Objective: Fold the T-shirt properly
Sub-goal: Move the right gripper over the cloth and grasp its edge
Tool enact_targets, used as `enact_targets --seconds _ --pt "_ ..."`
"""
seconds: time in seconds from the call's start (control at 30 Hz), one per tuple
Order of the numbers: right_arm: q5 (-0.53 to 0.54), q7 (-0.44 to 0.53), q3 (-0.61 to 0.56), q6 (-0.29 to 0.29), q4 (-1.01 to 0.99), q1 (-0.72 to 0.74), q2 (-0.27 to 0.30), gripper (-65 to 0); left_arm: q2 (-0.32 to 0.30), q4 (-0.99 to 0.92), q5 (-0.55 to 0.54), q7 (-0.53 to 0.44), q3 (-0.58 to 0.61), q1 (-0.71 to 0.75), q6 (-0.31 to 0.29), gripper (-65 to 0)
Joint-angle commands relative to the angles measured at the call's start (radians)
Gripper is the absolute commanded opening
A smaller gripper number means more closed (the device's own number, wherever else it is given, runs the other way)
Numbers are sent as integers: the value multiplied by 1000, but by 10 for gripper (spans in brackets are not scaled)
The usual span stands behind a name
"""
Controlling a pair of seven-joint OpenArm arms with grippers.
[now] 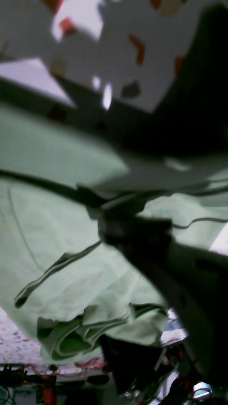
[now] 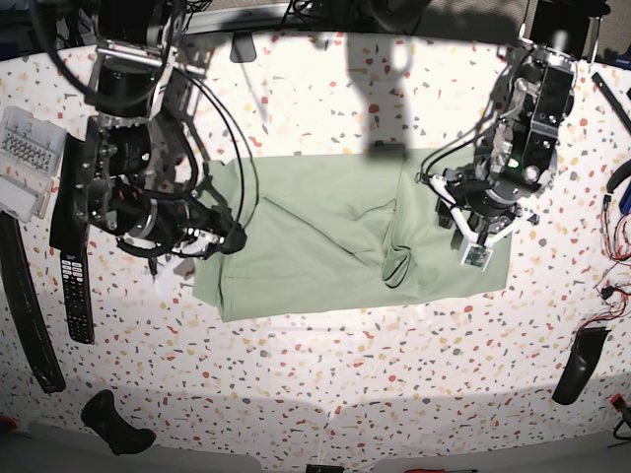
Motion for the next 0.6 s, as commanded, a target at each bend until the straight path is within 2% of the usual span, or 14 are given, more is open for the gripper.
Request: enact_targets --seconds 0.0,0.03,0.13,0.2,0.33,0.57 --pt "29 19 2 11 15 25 4 -578 -3 12 -5 6 -3 -8 -6 -431" --pt "30 23 2 11 15 27 3 -603 -3 12 -5 6 -3 -8 -6 -431" --pt "32 5 3 11 15 41 3 -611 -3 12 -5 6 -3 -8 -6 -431" --pt "32 -24 3 16 15 58 3 -650 -3 12 -6 6 -3 -8 -6 -431" --pt "37 -29 3 92 16 97 -3 -650 -3 12 -13 6 -3 -8 -7 -431" --pt "32 -30 -33 121 18 141 -103 -650 -3 12 -46 6 -3 -9 -7 -431"
